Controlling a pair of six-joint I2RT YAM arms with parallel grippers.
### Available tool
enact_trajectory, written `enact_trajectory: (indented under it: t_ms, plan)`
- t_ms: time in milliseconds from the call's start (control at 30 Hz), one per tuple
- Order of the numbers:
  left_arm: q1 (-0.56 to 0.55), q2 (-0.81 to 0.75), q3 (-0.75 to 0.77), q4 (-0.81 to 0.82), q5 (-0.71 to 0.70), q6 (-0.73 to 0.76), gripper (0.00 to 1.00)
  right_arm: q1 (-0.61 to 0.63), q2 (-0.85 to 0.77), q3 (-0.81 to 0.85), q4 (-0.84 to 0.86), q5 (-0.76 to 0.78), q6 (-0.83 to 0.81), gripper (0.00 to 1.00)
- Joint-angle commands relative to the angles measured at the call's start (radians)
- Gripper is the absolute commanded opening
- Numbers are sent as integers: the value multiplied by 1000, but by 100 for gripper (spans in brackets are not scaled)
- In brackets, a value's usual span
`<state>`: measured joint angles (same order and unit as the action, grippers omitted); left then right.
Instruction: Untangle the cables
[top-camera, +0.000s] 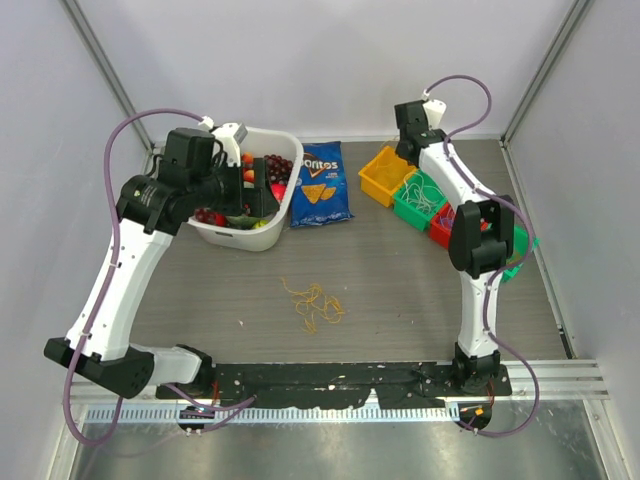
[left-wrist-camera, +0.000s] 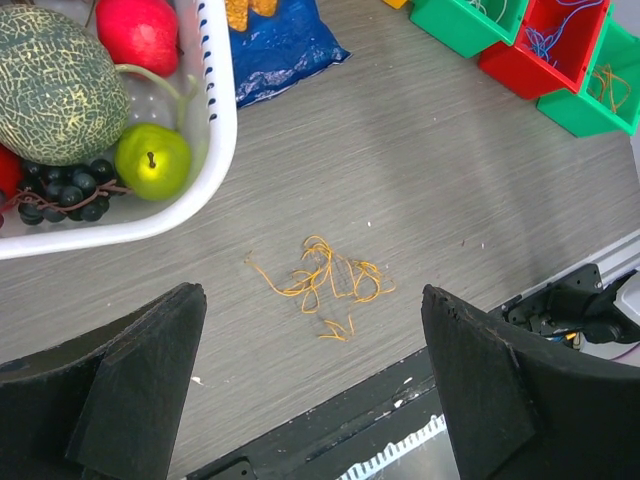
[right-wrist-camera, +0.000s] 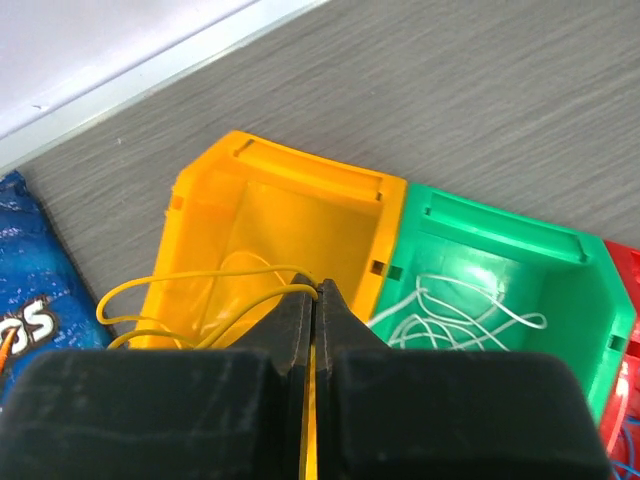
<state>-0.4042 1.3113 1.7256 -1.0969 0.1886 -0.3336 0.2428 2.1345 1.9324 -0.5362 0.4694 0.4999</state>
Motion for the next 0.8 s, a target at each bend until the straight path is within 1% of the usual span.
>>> enact_trajectory:
  t_ms: [0, 100, 200, 333, 367, 433, 533, 633, 700, 767]
  plan:
    - [5, -7, 23, 6, 14, -5, 93, 49, 90, 143, -62, 122, 3, 1]
    - [4, -3, 35, -21, 8, -15, 93, 72, 158, 223, -90, 170, 6, 1]
    - [4, 8, 52, -50, 5, -16, 93, 88, 199, 257, -143, 267, 29, 1]
    - [4, 20, 80, -84, -12, -8, 93, 90, 182, 214, -140, 322, 48, 1]
    - [5, 22, 80, -84, -12, -12, 93, 86, 151, 167, -125, 330, 34, 1]
    - [4, 23, 71, -75, -6, -15, 93, 85, 119, 102, -65, 328, 2, 0]
    - [4, 31, 71, -70, 6, -15, 93, 81, 117, 83, -38, 311, -27, 1]
    - [4, 31, 66, -63, 17, -22, 93, 72, 128, 59, 42, 185, -69, 1]
    - [5, 28, 68, -69, 28, -31, 93, 72, 162, 77, 73, 164, -89, 4]
    - [5, 17, 68, -75, 29, -33, 93, 70, 194, 128, 33, 166, -84, 6]
